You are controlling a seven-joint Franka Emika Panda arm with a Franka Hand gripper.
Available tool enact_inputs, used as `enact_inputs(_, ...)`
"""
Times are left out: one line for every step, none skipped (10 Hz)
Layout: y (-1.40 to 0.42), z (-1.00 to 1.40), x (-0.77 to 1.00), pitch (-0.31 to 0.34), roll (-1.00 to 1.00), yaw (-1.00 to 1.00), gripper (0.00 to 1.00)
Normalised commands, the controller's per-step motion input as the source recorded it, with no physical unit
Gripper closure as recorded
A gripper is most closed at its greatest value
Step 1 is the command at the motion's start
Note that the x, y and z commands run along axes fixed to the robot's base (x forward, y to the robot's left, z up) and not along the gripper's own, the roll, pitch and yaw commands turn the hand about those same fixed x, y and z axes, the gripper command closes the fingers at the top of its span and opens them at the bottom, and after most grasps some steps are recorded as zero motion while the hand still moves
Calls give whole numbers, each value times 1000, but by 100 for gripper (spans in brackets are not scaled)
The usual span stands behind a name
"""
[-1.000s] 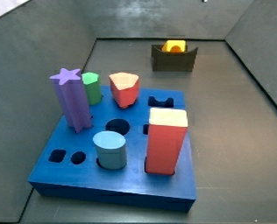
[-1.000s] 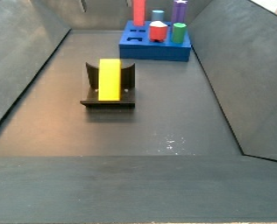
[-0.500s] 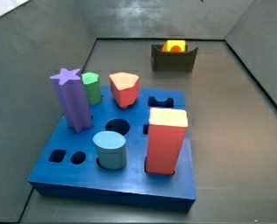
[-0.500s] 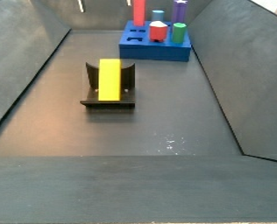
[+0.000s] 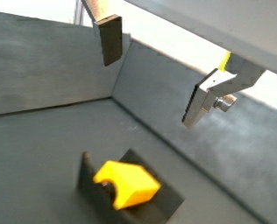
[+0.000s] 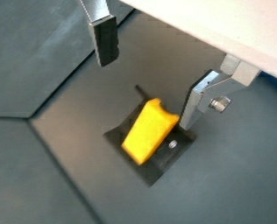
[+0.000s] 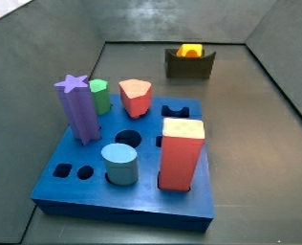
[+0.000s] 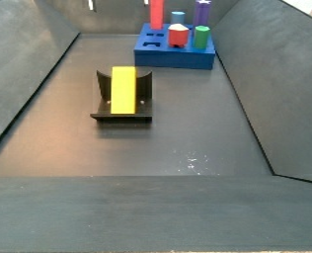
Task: Pick up the arch object. Move up. Place the arch object on the fixture. Regrasp the arch object. Rotate the arch object. Move to above the board. Insert the arch object.
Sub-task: Regrasp the arch object.
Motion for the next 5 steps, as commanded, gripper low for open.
enact_inputs(-23, -3, 36, 17, 1000, 37, 0)
enact_inputs(-28, -7, 53, 37, 1000, 42, 0)
enact_inputs(-32, -10, 68, 66, 1000, 53, 0)
enact_inputs(-34, -10, 79, 95, 1000, 67, 0)
enact_inputs(-37, -10, 86, 118, 992, 81, 0)
